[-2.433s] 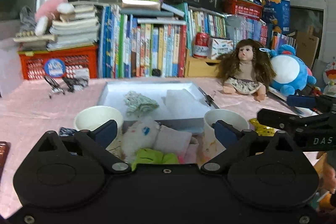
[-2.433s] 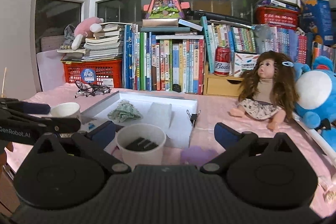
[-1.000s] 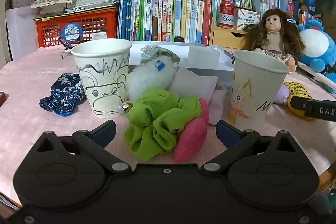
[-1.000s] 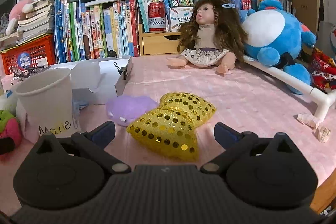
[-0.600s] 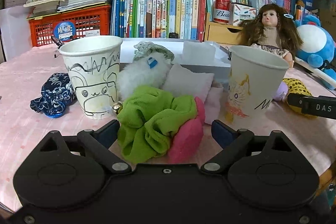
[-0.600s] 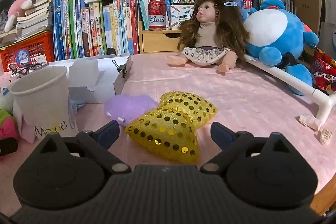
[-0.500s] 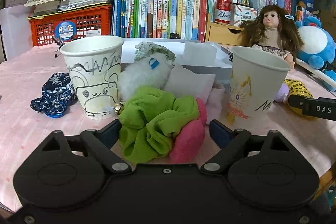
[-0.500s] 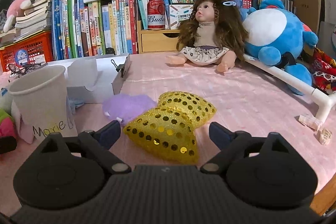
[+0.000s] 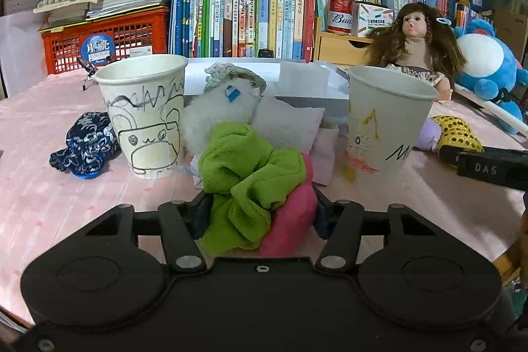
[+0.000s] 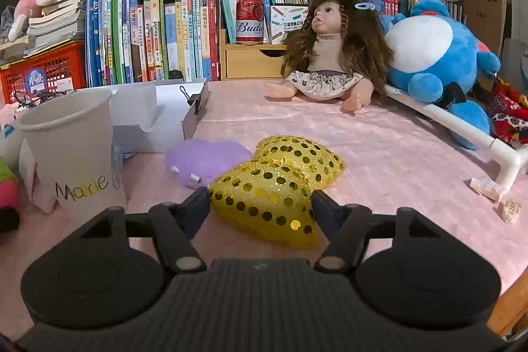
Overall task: Organize soft objects
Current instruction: 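Carry the scrunchie and gold bow to the tray and open the left gripper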
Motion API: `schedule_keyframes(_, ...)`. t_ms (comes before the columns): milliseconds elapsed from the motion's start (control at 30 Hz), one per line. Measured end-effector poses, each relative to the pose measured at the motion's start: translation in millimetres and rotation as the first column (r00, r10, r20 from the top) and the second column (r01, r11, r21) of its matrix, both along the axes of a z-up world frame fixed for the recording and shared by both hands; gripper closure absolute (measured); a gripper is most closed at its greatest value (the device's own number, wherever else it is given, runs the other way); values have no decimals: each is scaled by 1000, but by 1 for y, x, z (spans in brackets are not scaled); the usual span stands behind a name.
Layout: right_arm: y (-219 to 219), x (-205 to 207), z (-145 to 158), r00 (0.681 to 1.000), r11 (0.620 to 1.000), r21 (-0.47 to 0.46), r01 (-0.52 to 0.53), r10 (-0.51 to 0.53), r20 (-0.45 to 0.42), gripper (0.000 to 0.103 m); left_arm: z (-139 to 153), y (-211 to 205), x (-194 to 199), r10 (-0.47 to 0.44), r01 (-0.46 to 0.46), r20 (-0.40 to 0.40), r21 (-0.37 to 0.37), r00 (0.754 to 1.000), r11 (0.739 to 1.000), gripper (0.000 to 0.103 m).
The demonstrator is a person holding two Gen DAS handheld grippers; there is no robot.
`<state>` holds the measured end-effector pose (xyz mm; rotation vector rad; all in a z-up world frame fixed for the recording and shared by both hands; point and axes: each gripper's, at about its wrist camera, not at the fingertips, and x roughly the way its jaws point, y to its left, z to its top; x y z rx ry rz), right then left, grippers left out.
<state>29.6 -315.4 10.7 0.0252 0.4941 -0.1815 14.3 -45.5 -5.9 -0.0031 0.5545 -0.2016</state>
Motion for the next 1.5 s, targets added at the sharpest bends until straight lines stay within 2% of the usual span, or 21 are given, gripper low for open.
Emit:
schedule_keyframes(133, 5, -7, -2, 1000, 1000, -22, 7, -7, 15, 42, 2, 3, -8, -1, 1, -10, -21, 1000, 1000, 50)
schedule_keyframes(300, 4, -17, 1, 999, 1000, -13, 27, -27, 37, 45, 7, 7, -20, -3, 3, -8, -32, 1000, 999, 50)
schedule_keyframes(800, 5, -39, 31, 989, 1000, -21, 13, -10, 148, 47, 37, 11, -39, -36, 37, 41, -40, 999, 998, 50)
schedule_keyframes(1000, 6, -33, 50, 984, 999, -14, -37, 39, 174, 47, 67, 21, -37, -75, 77, 50, -37, 996, 996, 50)
schedule_keyframes(1200, -1, -19, 75, 975, 991, 58, -119, 106, 194, 48, 104, 37, -25, -123, 124, 69, -6, 990, 992, 50)
schedule_keyframes(1400, -4, 7, 101, 947, 958, 98, -269, 245, 208, 48, 147, 57, 2, -150, 151, 80, -8, 985, 988, 50)
schedule_keyframes(1500, -3, 24, 111, 935, 944, 86, -318, 297, 192, 48, 166, 63, 17, -167, 166, 84, 15, 982, 986, 50)
